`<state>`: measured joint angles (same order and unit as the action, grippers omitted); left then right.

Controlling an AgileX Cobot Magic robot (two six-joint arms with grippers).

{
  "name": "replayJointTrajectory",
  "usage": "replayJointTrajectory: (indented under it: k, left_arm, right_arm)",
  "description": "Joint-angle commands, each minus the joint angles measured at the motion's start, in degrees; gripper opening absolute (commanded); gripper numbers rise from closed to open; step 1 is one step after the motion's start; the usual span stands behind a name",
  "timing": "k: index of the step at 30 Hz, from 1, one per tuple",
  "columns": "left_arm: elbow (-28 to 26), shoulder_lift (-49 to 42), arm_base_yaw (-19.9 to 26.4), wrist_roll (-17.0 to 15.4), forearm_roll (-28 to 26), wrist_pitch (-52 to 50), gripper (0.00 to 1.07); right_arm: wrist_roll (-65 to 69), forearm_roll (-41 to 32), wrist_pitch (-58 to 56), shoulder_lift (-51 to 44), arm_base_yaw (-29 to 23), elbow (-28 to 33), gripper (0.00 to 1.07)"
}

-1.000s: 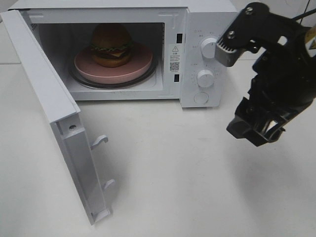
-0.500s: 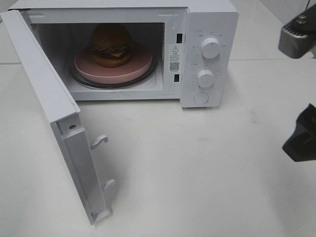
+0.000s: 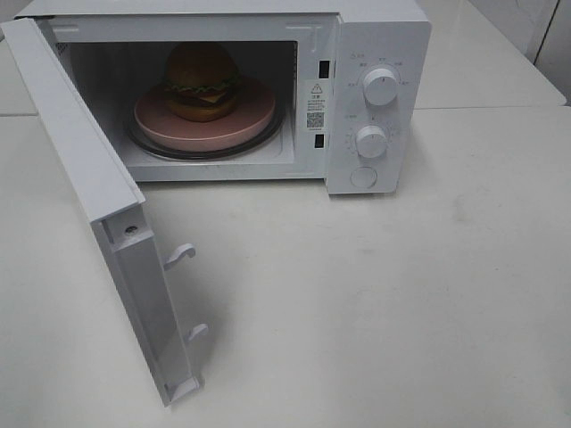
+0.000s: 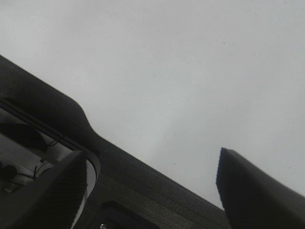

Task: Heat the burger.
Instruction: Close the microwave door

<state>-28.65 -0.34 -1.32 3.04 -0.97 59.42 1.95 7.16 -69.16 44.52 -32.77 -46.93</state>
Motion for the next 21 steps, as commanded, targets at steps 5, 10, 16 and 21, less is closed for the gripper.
replayJointTrajectory:
  k: [5, 10, 16, 21]
  left_arm:
    - [0.2, -1.2, -0.2, -0.2, 0.1, -0.1, 0.98]
    - [0.2, -1.2, -0.2, -0.2, 0.1, -0.1, 0.98]
    - [0.2, -1.2, -0.2, -0.2, 0.1, -0.1, 0.98]
    - [0.2, -1.2, -0.2, -0.2, 0.1, -0.1, 0.98]
  right_arm:
    - [0.5, 0.3, -0.7, -9.3, 8.5, 4.8, 0.75]
    - [0.6, 0.3, -0.7, -16.3, 13.1, 6.9, 0.75]
    - [0.6, 0.1, -0.3, -26.5, 18.1, 9.1, 0.76]
    - [0.6, 0.1, -0.1, -31.3, 20.5, 10.7, 0.78]
